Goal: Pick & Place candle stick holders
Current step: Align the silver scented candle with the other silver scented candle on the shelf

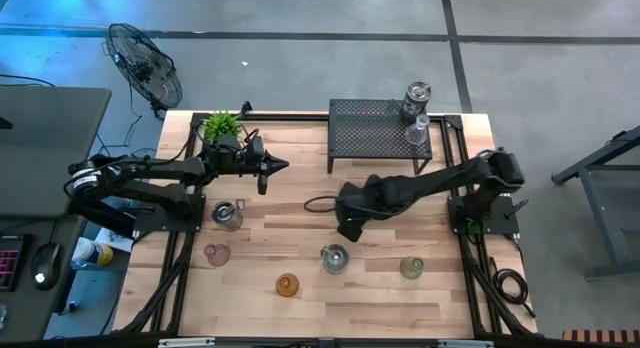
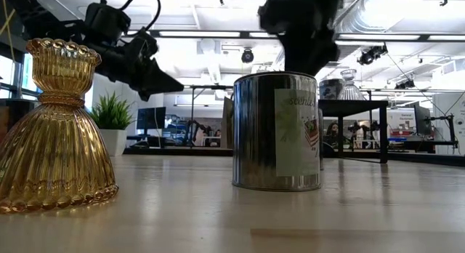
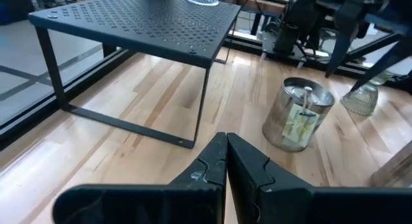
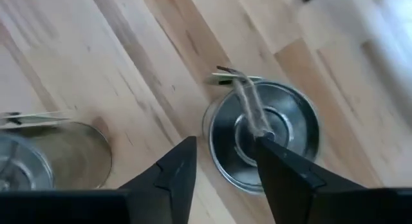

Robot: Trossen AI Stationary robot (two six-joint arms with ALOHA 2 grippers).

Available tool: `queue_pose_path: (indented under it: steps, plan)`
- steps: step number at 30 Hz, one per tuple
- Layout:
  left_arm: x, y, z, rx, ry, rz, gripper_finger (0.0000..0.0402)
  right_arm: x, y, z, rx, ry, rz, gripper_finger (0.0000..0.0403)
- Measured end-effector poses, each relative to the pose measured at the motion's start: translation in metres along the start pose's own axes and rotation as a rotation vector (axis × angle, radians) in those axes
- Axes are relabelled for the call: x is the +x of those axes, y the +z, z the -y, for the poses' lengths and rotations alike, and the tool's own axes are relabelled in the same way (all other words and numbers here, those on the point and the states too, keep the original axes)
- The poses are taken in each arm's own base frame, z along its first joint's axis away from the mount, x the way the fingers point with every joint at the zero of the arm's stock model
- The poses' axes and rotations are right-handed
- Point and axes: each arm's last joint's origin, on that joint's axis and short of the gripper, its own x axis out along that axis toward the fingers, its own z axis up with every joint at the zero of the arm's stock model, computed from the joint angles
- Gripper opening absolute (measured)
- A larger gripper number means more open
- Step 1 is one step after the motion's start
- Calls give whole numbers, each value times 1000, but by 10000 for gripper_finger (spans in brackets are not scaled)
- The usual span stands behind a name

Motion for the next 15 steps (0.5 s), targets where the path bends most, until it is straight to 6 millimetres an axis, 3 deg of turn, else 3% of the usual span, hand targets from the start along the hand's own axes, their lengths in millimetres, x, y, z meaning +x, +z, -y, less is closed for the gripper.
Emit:
queue_pose_path:
  steps: [7, 15]
  plan:
    - [0, -2, 0, -5, -12, -16, 4, 22, 10, -7, 28, 1, -80, 147]
    - [0, -2, 0, -5, -12, -17, 4, 33, 11, -4, 52, -23, -120, 89]
